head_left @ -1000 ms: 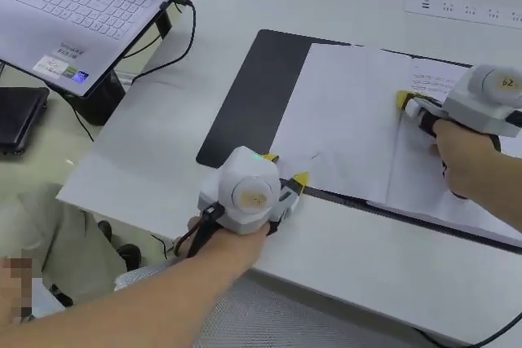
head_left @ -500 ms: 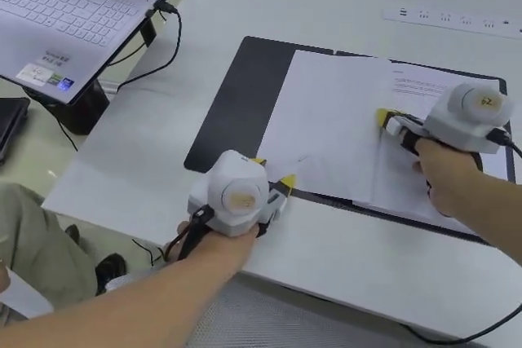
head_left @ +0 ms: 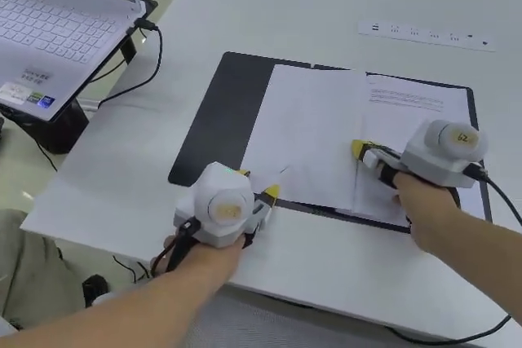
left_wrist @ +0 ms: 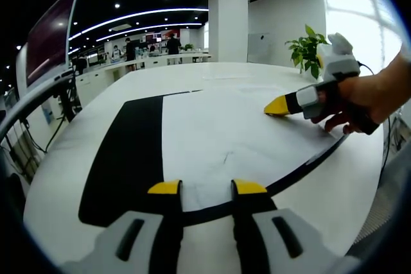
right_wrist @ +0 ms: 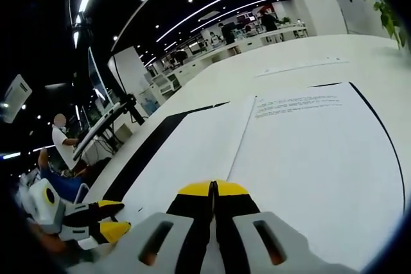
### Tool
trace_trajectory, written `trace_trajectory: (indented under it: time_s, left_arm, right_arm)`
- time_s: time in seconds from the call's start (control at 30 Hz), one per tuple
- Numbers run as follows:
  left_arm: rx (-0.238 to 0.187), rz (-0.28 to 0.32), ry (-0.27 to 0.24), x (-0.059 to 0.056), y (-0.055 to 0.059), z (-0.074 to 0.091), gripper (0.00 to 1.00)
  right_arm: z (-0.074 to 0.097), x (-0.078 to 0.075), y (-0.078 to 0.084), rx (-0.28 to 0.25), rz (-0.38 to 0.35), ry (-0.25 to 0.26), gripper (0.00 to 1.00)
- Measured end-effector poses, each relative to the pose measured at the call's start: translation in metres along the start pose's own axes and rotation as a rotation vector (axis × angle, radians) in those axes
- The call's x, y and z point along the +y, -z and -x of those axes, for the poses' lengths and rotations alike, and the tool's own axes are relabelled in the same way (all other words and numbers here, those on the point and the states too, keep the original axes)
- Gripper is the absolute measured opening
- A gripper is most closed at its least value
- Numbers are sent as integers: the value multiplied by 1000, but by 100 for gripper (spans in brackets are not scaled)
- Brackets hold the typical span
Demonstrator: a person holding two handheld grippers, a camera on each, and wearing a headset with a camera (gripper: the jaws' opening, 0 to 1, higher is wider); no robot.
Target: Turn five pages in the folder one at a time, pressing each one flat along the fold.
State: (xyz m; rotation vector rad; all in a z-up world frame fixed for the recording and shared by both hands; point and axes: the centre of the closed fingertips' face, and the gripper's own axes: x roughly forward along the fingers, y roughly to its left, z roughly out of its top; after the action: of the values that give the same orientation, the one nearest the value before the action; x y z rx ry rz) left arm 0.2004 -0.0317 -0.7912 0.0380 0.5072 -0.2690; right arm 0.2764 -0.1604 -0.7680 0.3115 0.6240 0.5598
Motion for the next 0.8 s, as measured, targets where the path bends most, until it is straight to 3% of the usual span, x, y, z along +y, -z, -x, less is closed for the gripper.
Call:
trace_trajectory:
  time_s: [0.33, 0.47, 0.8]
  left_arm:
    - [1, 1, 0, 0, 1, -2, 29]
    - [1, 1, -1, 0, 2, -2, 29]
    - [0, 4, -3, -1, 1, 0, 29]
  right_arm:
    - [14, 9, 26, 59, 13, -31, 0]
    - [28, 17, 42, 83, 19, -45, 0]
    - [52, 25, 67, 114, -73, -40, 0]
